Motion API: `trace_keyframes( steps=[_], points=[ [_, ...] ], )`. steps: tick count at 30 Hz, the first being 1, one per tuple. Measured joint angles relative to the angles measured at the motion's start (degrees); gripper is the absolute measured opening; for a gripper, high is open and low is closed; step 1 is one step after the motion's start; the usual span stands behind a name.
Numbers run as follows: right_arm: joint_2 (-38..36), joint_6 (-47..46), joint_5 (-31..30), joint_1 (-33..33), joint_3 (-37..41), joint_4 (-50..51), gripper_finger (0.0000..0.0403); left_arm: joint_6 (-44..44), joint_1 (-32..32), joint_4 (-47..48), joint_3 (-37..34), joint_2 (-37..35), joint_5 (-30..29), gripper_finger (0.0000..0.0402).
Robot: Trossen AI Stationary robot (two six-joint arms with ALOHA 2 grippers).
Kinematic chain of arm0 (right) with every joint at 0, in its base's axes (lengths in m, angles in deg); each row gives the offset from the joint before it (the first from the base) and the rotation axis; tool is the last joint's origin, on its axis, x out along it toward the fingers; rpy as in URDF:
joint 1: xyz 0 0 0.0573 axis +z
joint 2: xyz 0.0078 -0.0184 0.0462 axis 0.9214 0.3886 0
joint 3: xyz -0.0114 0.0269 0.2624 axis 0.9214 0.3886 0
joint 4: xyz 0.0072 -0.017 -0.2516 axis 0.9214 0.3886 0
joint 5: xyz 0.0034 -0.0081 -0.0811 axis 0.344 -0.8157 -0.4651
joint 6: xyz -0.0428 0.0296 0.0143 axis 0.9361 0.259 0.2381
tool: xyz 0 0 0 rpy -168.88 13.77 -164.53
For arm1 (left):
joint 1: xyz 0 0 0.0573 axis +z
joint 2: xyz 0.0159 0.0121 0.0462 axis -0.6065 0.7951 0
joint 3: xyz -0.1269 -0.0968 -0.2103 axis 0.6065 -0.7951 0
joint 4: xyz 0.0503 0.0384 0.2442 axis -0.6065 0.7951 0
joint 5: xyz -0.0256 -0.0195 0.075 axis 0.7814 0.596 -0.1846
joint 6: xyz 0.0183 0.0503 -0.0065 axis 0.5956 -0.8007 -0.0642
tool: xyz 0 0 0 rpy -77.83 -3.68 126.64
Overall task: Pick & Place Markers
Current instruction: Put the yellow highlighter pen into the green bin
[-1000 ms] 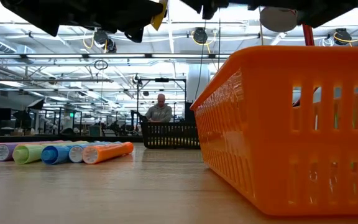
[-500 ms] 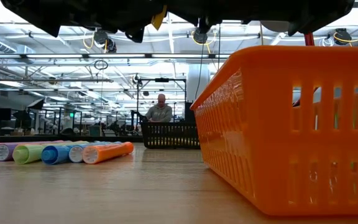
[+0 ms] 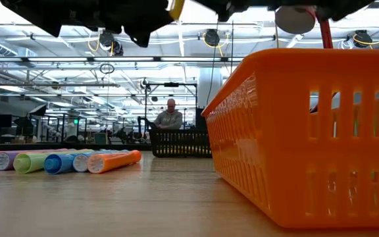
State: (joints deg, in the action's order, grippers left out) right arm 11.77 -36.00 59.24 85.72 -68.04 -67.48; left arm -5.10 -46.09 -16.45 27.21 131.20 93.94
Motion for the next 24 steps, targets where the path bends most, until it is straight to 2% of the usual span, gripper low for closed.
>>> trace_keyframes(
  steps=[3, 7, 12, 16, 18, 24],
  points=[
    [-4.1, -1.4, 0.2, 2.0, 0.0, 6.6, 0.0028, -0.4, 0.0, 0.6, 0.0, -1.4, -0.4, 0.0190],
    [-9.4, -7.1, 0.5, 6.1, 0.0, 18.7, 0.0028, -0.7, 0.0, 6.4, 0.0, -5.0, -1.7, 0.0213],
    [-14.1, -14.2, 7.2, 12.1, 0.0, 27.7, 0.0028, -0.8, 0.0, 17.7, 0.0, -11.1, -10.0, 0.0224],
    [-14.5, -19.8, 8.5, 18.0, 0.7, 32.7, 0.0028, 0.5, 0.0, 24.7, 0.0, -14.8, -16.5, 0.0224],
    [-14.0, -23.2, 7.5, 21.3, 2.1, 34.2, 0.0028, 1.8, 0.0, 27.2, 0.0, -15.8, -18.6, 0.0225],
    [-13.2, -32.3, -1.4, 29.8, 7.4, 35.0, 0.0030, 2.9, 0.0, 30.2, 0.0, -16.6, -21.3, 0.0225]
  ],
)
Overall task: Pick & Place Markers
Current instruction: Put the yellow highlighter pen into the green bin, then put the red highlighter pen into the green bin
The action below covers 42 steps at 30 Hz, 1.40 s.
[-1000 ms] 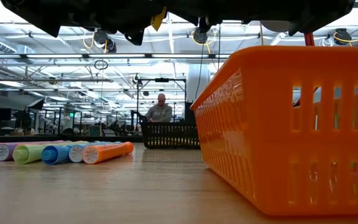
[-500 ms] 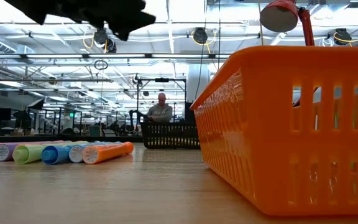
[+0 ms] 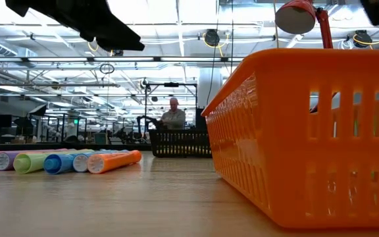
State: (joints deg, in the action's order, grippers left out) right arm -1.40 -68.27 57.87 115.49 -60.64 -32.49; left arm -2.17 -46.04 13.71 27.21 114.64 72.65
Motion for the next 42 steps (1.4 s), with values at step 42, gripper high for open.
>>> trace_keyframes(
  steps=[42],
  points=[
    [-1.8, 11.2, -4.4, -3.8, 7.4, -17.1, 0.0070, 30.5, 6.1, 29.4, 0.0, 12.1, 4.1, 0.0225]
  ],
)
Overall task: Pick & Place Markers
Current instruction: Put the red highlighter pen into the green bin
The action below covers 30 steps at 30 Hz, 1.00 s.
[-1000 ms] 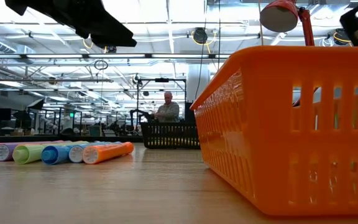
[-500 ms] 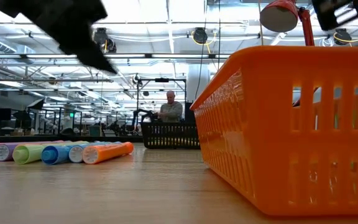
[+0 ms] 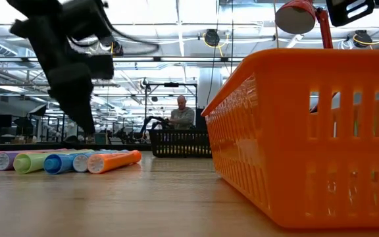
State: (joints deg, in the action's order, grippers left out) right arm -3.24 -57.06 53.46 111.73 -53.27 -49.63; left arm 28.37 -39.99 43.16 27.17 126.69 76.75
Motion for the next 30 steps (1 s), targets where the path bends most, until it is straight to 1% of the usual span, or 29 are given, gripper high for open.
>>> trace_keyframes(
  steps=[7, 11, 18, 20, 22, 24, 27, 29, 30],
  points=[
    [0.0, 0.0, 0.0, 0.0, 0.0, 0.0, 0.0070, -0.2, 5.1, 0.3, 0.0, 6.8, 3.7, 0.0225],
    [0.0, 0.0, 0.0, 0.0, 0.0, 0.0, 0.0070, -1.2, 6.5, 0.4, 0.1, 9.3, 6.6, 0.0225],
    [0.0, 0.0, 0.1, 0.0, 0.0, 0.0, 0.0070, -2.3, 6.6, 2.5, 0.3, 11.0, 5.6, 0.0225],
    [0.0, 0.0, 0.1, 0.0, 0.0, 0.1, 0.0071, -1.8, 6.6, 3.9, 0.3, 11.1, 5.7, 0.0217],
    [0.0, 0.0, 0.1, 0.0, 0.0, 0.3, 0.0071, -0.8, 6.6, 5.2, 0.3, 11.1, 5.6, 0.0196],
    [0.0, 0.0, 0.1, 0.0, 0.0, 0.3, 0.0070, -0.2, 6.7, 6.0, 0.3, 11.1, 5.4, 0.0163],
    [0.0, 0.0, 0.1, 0.0, 0.0, 0.5, 0.0071, -0.7, 6.7, 6.6, 0.3, 11.1, 5.0, 0.0098],
    [0.0, 0.0, 0.0, 0.0, 0.0, 0.5, 0.0070, -2.8, 6.7, 6.8, 0.3, 11.1, 4.9, 0.0051],
    [0.0, 0.0, 0.0, 0.0, 0.0, 0.5, 0.0070, -4.1, 6.7, 7.1, 0.3, 11.0, 4.8, 0.0035]
  ],
)
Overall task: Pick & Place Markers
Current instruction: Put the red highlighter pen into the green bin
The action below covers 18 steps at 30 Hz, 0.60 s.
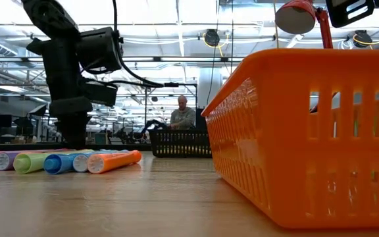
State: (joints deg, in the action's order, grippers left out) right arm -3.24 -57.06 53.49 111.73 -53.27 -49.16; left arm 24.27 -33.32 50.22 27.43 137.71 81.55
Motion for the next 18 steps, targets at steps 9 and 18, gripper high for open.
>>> trace_keyframes(
  steps=[9, 18],
  points=[
    [0.0, 0.4, -0.2, -2.0, 0.0, 0.0, 0.0070, -4.7, -3.2, 2.9, -0.5, -11.9, -5.9, 0.0033],
    [0.0, 0.5, -10.2, -11.0, 0.0, -0.6, 0.0071, -18.2, -12.6, -16.7, -0.4, -26.0, -13.4, 0.0033]
  ],
)
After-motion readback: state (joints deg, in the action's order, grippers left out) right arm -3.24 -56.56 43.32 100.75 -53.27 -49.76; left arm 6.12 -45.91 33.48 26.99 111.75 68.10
